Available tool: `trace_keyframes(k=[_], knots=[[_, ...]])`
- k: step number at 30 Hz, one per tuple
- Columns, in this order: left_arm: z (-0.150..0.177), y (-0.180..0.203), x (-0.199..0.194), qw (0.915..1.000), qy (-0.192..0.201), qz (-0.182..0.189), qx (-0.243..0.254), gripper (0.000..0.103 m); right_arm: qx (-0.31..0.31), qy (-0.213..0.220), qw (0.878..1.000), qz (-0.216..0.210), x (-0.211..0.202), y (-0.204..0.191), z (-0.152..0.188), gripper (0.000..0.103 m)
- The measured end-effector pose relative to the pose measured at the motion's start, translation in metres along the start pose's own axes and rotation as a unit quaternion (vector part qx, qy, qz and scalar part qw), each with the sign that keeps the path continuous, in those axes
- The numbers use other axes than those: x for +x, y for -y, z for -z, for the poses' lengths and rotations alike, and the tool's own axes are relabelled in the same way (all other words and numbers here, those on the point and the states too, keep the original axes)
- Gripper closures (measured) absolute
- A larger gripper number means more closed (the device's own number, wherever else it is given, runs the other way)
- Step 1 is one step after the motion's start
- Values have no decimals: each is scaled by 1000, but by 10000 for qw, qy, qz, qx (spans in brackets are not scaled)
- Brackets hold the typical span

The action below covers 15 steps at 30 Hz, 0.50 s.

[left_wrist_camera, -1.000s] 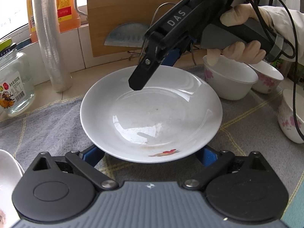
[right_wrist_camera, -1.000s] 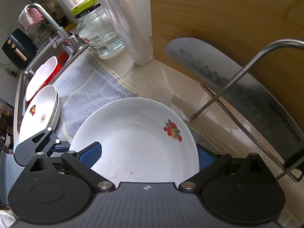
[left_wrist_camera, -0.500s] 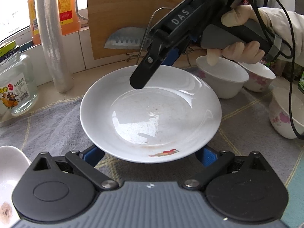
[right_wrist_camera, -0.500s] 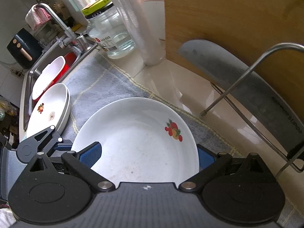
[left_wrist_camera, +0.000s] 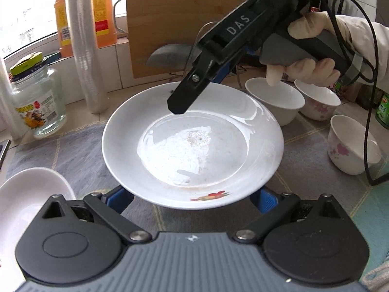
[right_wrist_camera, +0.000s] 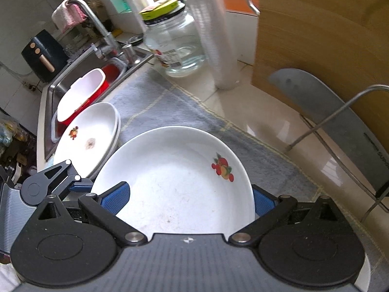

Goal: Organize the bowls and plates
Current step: 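Lift and carry the plate with both tools toward the plate stack by the sink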

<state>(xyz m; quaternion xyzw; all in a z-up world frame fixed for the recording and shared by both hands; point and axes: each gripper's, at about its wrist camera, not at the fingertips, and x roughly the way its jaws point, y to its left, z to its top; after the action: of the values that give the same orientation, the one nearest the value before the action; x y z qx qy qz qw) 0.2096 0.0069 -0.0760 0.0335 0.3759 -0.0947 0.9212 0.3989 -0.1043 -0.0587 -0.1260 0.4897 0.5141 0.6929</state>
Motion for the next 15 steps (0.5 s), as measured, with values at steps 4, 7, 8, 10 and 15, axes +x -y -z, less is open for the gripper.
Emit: trace_keyframes(k=[4,7,8,10,15], knots=[[7,-2,-14,10000,6,-21,-54,3,-111,1,9999,-45,-3,-16,2,0],[13,-3,-23,10000,-19,-56,-47,3,-165,-24,9998,-95,-3,-28,3,0],[15,-4,-27,10000,-24,-68,-48,3,-181,-34,9998,-105,-3,-31,3,0],[19,-6,-37,9999,-23,-86,-63,3,-219,-54,9997,-113,-1,-40,3,0],[30,-12,-54,9998,-45,-179,-95,3,-305,-57,9994,-179,3,-62,0,0]])
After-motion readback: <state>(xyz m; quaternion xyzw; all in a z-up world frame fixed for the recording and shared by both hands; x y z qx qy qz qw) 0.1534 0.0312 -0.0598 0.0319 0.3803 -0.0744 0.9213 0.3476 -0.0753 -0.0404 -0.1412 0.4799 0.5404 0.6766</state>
